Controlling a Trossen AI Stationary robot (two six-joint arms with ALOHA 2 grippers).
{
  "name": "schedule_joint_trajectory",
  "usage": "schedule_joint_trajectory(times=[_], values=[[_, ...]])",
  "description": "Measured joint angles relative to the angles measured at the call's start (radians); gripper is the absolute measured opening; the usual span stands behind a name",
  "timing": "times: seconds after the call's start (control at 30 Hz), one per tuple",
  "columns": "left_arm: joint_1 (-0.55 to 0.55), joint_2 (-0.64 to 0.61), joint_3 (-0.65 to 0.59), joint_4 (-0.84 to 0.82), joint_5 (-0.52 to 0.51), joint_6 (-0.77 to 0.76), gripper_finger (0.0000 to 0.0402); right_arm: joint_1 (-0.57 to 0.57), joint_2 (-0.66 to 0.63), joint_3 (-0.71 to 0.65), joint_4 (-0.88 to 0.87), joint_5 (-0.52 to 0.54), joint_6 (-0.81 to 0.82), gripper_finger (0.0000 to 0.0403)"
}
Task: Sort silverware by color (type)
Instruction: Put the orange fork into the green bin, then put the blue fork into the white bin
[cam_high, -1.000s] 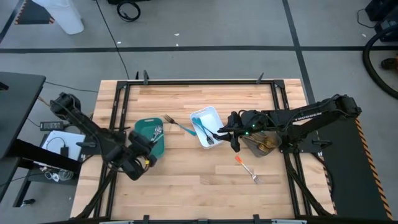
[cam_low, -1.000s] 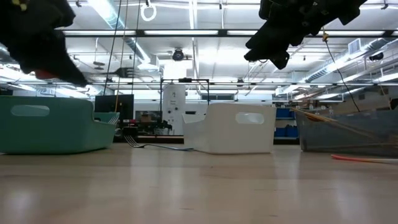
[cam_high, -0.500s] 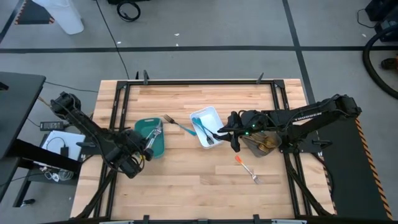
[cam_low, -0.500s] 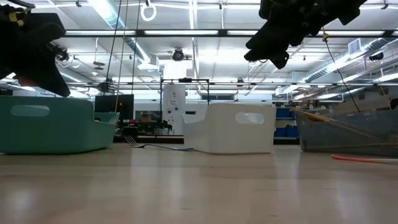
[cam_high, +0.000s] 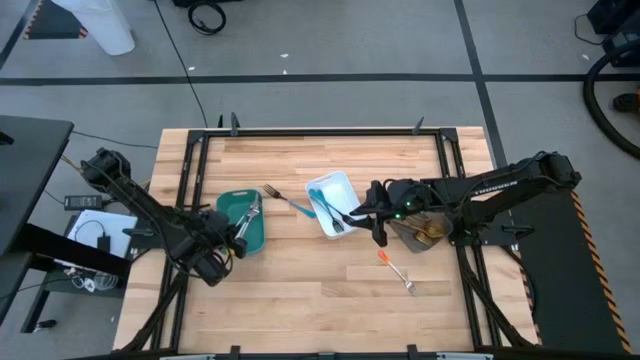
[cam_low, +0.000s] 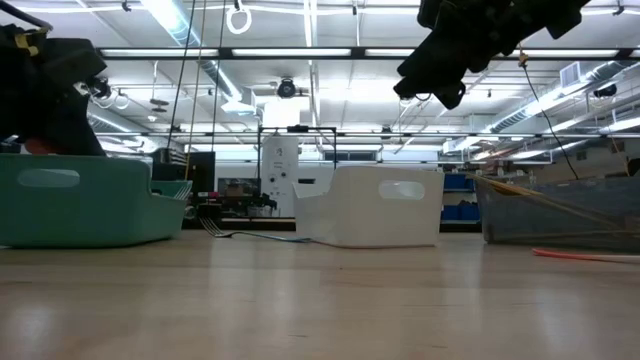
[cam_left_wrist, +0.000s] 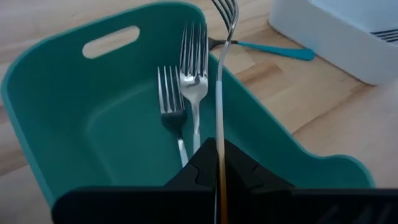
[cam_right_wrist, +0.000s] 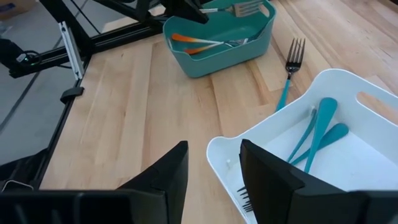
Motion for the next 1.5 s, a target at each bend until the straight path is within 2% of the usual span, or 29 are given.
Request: schedule_joint_trajectory(times=[0.5, 0.87, 1.0, 1.3, 1.5], values=[[0.002, 0.125, 0.000, -0.003, 0.084, -0.035, 0.0015, 0.024, 0.000, 0.000, 0.001, 0.002, 0.000, 0.0150], [0.038, 0.132, 0.000, -0.010, 0.137, -0.084, 0.0027, 0.024, 0.034, 0.000, 0.017, 0.002, 0.000, 0.0150], [0.047, 0.131, 0.001, -0.011, 0.142, -0.055, 0.0049, 0.024, 0.061, 0.000, 0.028, 0.002, 0.006, 0.0150], [0.047, 0.130, 0.015, -0.015, 0.136, 0.018, 0.0143, 0.024, 0.062, 0.000, 0.032, 0.002, 0.008, 0.0150], [0.047, 0.130, 0.076, -0.076, 0.090, 0.113, 0.0155, 0.024, 0.062, 0.000, 0.032, 0.002, 0.019, 0.0150]])
